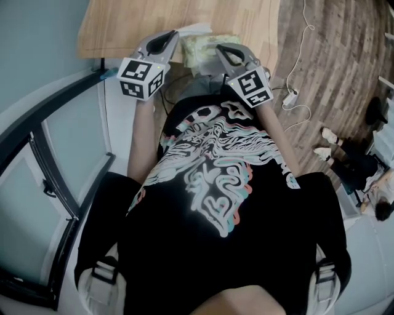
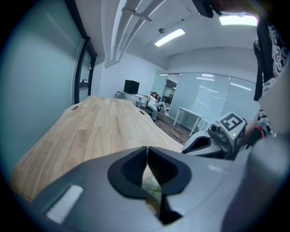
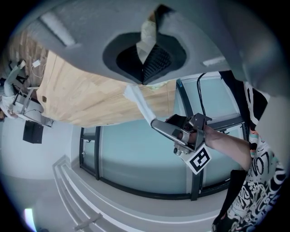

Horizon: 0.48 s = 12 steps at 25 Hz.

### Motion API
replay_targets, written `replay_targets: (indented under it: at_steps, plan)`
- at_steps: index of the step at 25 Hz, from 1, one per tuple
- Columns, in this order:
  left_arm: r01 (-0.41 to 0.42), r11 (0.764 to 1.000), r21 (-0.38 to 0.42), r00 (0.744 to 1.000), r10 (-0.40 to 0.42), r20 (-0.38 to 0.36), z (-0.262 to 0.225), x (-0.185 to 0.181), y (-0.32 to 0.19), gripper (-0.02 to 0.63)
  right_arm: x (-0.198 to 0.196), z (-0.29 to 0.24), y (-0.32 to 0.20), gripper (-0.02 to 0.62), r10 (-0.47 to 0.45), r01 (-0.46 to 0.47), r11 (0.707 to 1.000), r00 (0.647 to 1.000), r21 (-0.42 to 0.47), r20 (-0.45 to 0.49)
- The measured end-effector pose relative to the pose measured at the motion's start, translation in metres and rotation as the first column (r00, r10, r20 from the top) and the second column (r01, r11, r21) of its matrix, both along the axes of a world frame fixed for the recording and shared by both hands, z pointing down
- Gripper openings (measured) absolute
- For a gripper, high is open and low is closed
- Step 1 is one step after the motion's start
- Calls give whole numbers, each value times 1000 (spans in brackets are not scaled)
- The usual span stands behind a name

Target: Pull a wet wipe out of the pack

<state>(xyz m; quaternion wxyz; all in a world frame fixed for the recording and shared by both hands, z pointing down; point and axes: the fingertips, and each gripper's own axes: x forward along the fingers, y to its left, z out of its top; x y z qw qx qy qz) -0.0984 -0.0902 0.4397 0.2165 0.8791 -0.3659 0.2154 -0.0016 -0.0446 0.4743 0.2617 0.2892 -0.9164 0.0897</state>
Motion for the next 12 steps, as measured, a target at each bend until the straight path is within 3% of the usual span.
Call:
replay_targets:
  at_steps: [12]
  plan:
    - [156, 987, -28, 988, -156, 15, 33, -36, -13, -3, 15, 2, -19, 0, 130, -125, 990, 989, -57, 74]
